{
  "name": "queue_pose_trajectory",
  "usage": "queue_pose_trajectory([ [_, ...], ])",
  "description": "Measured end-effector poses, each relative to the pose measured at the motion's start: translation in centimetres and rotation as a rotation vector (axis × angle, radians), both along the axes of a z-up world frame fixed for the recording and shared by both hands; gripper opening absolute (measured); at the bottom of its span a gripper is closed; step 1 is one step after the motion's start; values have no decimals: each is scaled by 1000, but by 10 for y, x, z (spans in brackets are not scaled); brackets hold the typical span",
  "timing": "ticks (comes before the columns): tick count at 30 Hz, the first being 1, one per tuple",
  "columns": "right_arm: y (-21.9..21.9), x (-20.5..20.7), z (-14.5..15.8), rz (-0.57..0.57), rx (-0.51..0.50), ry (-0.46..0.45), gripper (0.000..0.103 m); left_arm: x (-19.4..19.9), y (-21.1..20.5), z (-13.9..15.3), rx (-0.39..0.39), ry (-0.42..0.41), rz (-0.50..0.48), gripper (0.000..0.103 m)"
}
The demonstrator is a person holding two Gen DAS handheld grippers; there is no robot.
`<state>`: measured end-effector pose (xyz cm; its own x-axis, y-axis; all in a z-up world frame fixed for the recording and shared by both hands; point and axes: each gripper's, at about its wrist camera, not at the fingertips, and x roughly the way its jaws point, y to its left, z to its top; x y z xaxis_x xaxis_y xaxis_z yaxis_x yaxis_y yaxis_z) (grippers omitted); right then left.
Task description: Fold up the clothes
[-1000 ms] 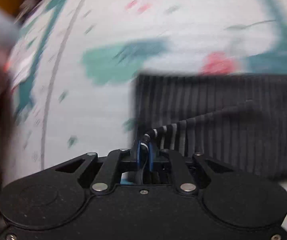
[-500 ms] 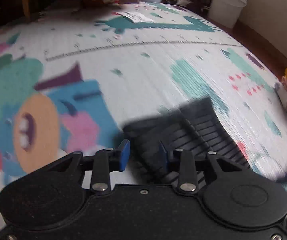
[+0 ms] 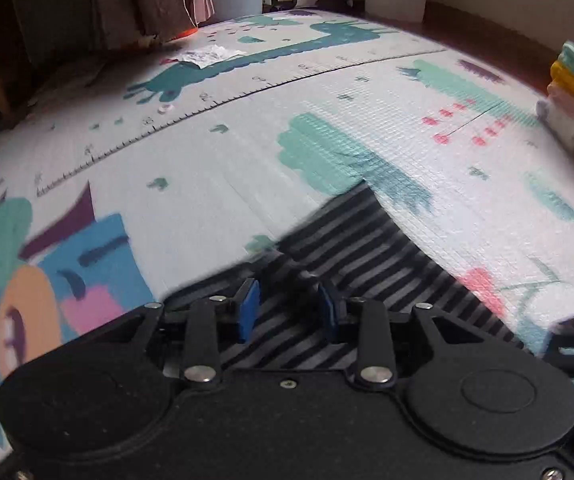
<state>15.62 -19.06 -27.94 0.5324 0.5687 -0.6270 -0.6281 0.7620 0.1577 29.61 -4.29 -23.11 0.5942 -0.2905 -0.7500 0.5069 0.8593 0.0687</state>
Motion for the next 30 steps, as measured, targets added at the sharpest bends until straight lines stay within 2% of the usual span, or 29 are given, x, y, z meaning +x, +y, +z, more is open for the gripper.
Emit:
queue_pose_trajectory([
  [5,-31,-20,21,-20,44,3,45,-67,7,14,103,-28,-166,32],
  [9,-57,-56,22,13,-2,3,45,-123,10,19,-12,38,-277,32],
  [10,-62,-64,21,14,-11,5,45,-134,10,19,-42,60,-275,31],
  [12,-71,-75,19,-21,-1,17,39,-152,7,10,-47,92,-260,31],
  [15,-73,-90,13,-31,-23,49,39,-166,6,-18,58,129,-220,32],
  [16,-69,-93,7,-13,-48,77,38,-165,8,-21,58,146,-194,35],
  [17,-62,-93,-1,10,-94,107,37,-161,11,-17,38,160,-142,36],
  [18,-61,-97,0,5,-88,80,38,-161,13,-7,18,146,-110,35],
  [20,-62,-102,13,20,-69,50,38,-169,17,13,-1,83,-122,35],
  [22,-61,-112,24,73,-93,8,38,-183,16,28,37,20,-216,36],
  [24,-59,-125,29,151,-155,-40,38,-203,13,33,128,-45,-363,38],
  [25,-57,-134,30,208,-199,-68,38,-214,11,33,172,-69,-438,42],
  [27,-51,-150,28,329,-299,-127,38,-241,10,28,257,-110,-587,49],
  [30,-46,-170,21,455,-439,-206,38,-281,15,11,398,-187,-805,51],
])
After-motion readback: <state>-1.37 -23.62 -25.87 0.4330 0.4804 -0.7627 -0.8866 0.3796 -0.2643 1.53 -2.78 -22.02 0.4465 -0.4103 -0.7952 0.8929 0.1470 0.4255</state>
